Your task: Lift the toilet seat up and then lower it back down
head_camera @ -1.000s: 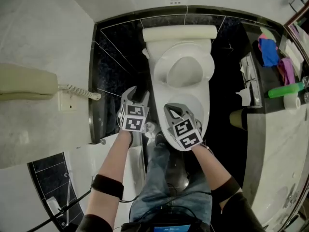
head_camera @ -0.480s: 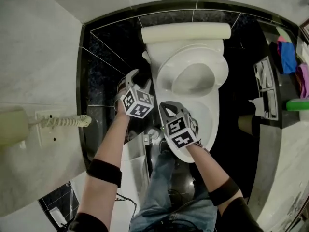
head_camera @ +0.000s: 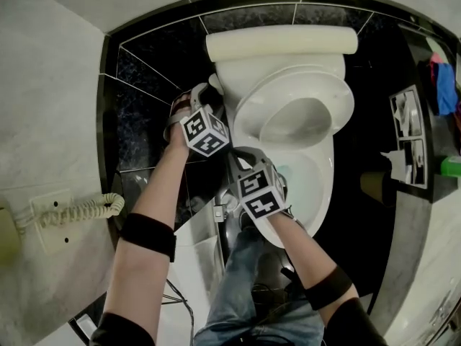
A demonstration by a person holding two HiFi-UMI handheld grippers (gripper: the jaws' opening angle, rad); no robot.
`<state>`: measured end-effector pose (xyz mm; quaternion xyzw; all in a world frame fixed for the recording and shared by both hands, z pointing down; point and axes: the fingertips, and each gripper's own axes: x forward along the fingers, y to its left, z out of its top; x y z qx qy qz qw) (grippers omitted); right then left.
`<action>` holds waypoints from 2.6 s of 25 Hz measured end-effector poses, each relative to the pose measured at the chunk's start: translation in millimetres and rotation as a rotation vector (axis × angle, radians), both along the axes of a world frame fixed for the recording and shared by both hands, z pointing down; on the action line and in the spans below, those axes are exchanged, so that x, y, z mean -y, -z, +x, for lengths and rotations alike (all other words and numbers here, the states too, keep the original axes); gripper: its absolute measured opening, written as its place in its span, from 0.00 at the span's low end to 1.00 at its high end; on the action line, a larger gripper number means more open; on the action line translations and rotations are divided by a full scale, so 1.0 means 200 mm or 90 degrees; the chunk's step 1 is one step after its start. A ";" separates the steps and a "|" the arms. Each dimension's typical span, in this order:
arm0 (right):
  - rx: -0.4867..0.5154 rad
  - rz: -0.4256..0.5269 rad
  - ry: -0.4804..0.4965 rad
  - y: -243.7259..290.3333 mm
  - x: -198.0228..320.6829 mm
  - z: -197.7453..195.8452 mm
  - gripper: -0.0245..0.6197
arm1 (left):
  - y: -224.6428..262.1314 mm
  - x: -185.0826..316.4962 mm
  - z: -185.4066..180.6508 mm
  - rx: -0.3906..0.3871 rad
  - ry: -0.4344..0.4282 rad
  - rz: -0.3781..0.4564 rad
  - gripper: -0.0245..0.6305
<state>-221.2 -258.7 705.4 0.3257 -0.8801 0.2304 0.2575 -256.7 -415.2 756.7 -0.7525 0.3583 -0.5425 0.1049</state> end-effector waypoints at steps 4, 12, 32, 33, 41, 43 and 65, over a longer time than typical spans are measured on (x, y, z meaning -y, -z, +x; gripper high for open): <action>0.008 -0.011 -0.002 -0.05 0.02 -0.03 0.04 | -0.09 0.07 -0.01 0.036 -0.030 -0.006 0.50; 0.018 -0.027 -0.008 -0.12 0.06 -0.06 0.04 | -0.19 0.15 0.00 0.055 -0.053 -0.037 0.50; 0.016 -0.038 -0.004 -0.18 0.07 -0.10 0.04 | -0.35 0.14 -0.03 0.111 -0.095 -0.104 0.47; 0.017 -0.038 -0.004 -0.18 0.07 -0.10 0.04 | -0.34 0.15 -0.03 0.108 -0.091 -0.101 0.45; 0.015 -0.045 -0.007 -0.22 0.04 -0.09 0.04 | -0.34 0.17 -0.03 0.101 -0.081 -0.075 0.41; 0.016 -0.046 -0.006 -0.22 0.04 -0.09 0.04 | -0.34 0.17 -0.04 0.100 -0.079 -0.070 0.41; -0.011 -0.025 0.001 0.01 -0.17 0.15 0.04 | 0.09 -0.12 -0.12 0.132 0.012 0.032 0.24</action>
